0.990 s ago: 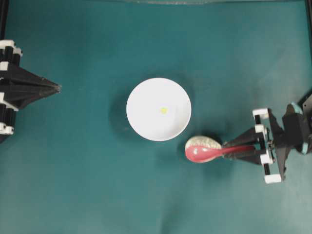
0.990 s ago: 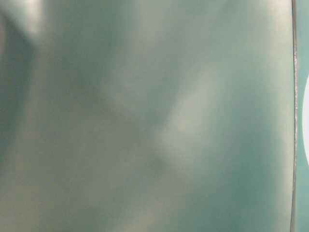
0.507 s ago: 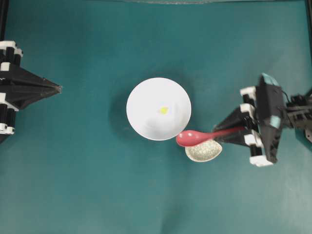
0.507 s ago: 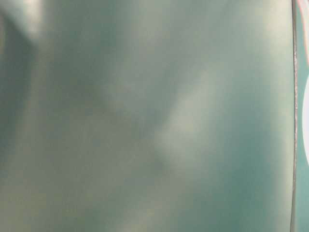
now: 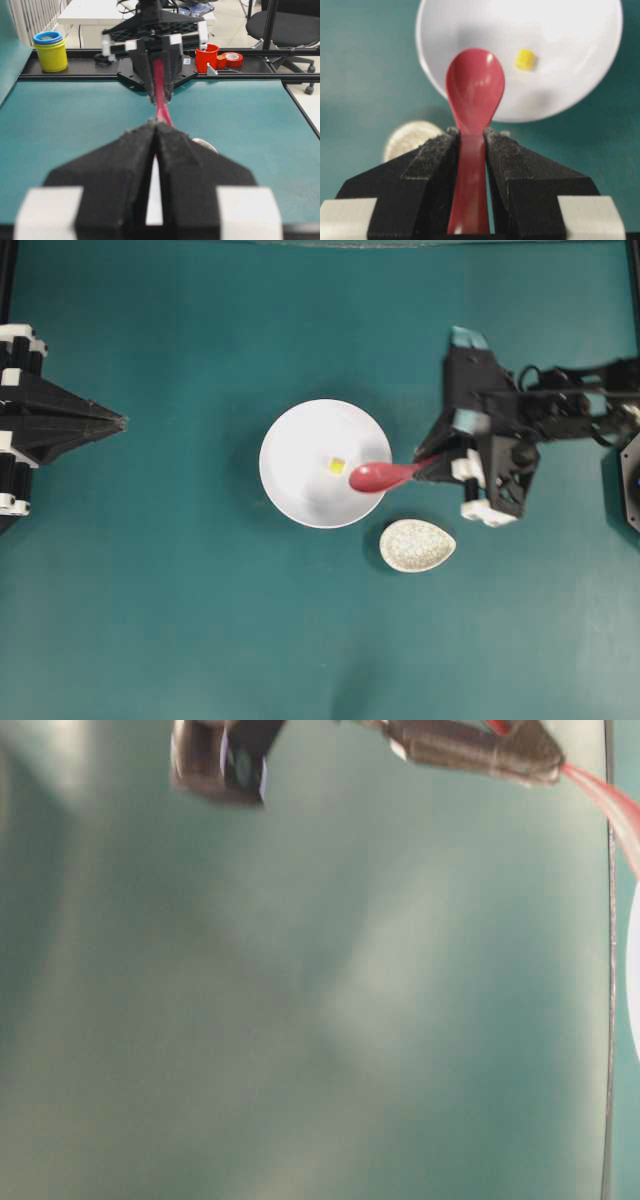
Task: Scoop the yellow hexagonal prism block from the bowl with a spoon using the right arm.
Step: 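Lower the spoon bowl into the white bowl beside the yellow block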
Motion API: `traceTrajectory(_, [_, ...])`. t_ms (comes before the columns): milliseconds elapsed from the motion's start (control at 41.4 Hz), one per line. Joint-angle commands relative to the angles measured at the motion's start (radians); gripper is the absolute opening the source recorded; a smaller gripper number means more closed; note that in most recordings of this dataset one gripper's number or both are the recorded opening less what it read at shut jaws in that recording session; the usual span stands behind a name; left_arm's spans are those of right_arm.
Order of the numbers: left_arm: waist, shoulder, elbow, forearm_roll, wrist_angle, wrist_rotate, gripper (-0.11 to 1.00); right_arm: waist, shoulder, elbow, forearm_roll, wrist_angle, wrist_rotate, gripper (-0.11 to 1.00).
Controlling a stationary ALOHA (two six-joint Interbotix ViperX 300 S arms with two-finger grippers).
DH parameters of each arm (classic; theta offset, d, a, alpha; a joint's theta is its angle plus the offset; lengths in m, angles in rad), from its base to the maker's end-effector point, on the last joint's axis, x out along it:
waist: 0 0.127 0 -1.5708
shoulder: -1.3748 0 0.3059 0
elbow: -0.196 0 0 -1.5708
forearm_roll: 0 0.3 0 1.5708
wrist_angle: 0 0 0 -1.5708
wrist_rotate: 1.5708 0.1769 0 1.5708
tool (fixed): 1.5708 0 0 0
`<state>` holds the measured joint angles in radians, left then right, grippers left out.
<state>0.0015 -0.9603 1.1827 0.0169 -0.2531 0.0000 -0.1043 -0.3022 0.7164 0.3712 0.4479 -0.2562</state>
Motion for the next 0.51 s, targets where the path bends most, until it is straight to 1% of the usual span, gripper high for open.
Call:
traceTrajectory(0, [0.002,0.009,-0.015,0.003,-0.009,0.003,0.0,-0.02,0.032,-0.089,-0.018,0.098,0.005,0.24])
traceTrajectory(217, [0.002,0.009,-0.017,0.003,-0.005,0.003,0.0,-0.035,0.166,-0.245,-0.071,0.314,0.012,0.24])
traceTrajectory(314, [0.002,0.008,-0.015,0.003,-0.003,0.003,0.0,-0.037,0.206,-0.298,-0.092,0.376,0.034,0.24])
traceTrajectory(386, [0.002,0.008,-0.015,0.005,-0.003,0.003,0.0,-0.037,0.232,-0.333,-0.124,0.416,0.061,0.24])
traceTrajectory(434, [0.002,0.009,-0.015,0.003,-0.003,0.003,0.0,-0.035,0.244,-0.35,-0.152,0.43,0.08,0.24])
traceTrajectory(483, [0.002,0.008,-0.017,0.005,-0.003,0.003,0.0,-0.037,0.25,-0.359,-0.169,0.439,0.095,0.24])
